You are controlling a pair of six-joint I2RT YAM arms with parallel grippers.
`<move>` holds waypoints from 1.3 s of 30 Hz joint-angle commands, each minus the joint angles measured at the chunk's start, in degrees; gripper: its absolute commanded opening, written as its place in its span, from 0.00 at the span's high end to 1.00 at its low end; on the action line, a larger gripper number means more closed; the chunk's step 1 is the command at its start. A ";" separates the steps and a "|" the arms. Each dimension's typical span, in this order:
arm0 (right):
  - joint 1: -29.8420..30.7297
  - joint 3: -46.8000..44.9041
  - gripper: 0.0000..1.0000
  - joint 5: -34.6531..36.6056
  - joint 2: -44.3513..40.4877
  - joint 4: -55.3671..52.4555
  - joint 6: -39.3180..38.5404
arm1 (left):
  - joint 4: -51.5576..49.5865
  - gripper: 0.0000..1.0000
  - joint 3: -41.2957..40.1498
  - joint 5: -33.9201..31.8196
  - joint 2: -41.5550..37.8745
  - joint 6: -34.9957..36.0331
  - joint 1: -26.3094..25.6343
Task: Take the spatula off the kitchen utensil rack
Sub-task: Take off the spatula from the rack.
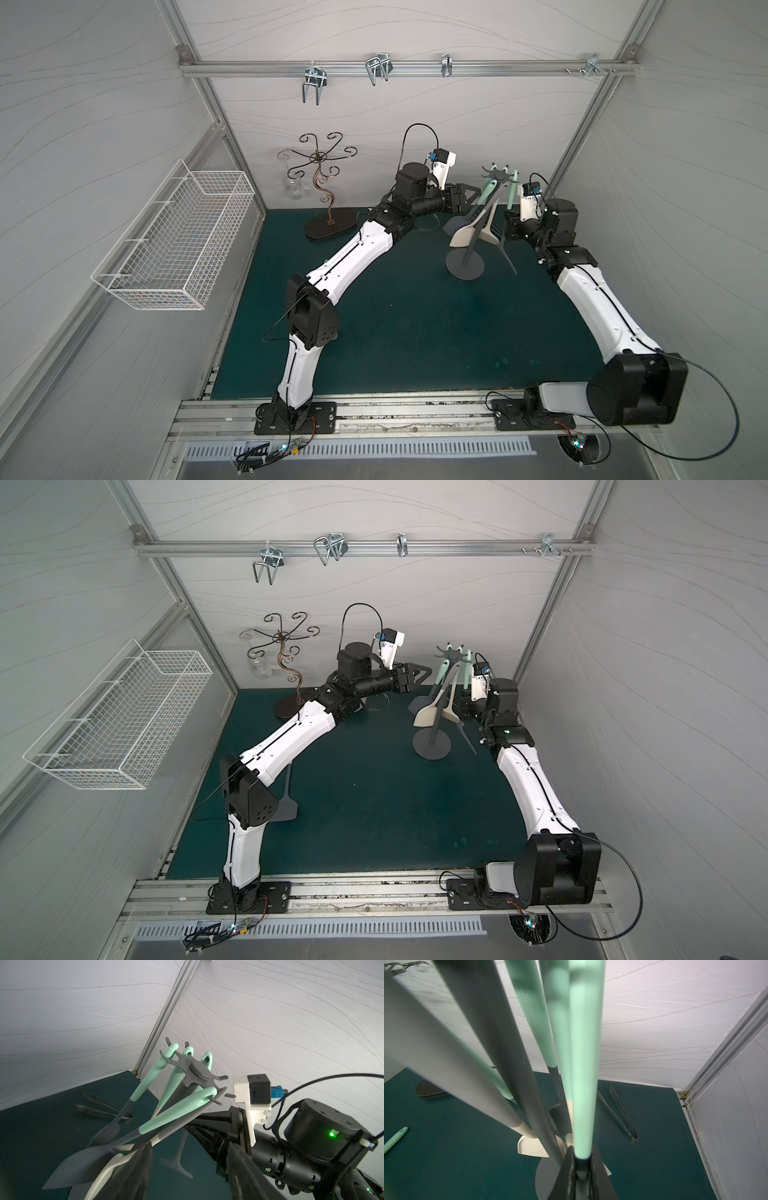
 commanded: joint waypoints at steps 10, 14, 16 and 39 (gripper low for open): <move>2.34 1.32 1.00 -0.65 -2.44 3.27 0.24 | 3.42 0.36 11.38 -0.49 6.16 -3.49 -0.69; 2.44 1.56 1.00 -0.13 -2.71 3.06 0.47 | 2.32 0.39 16.30 -2.75 9.70 -4.69 -0.73; 2.52 1.58 1.00 0.07 -2.83 2.97 0.80 | 1.94 0.44 18.01 -3.69 11.14 -4.90 -0.78; 1.16 3.21 1.00 12.22 -3.21 3.16 1.95 | 5.32 1.00 22.01 -4.02 14.22 -7.60 1.73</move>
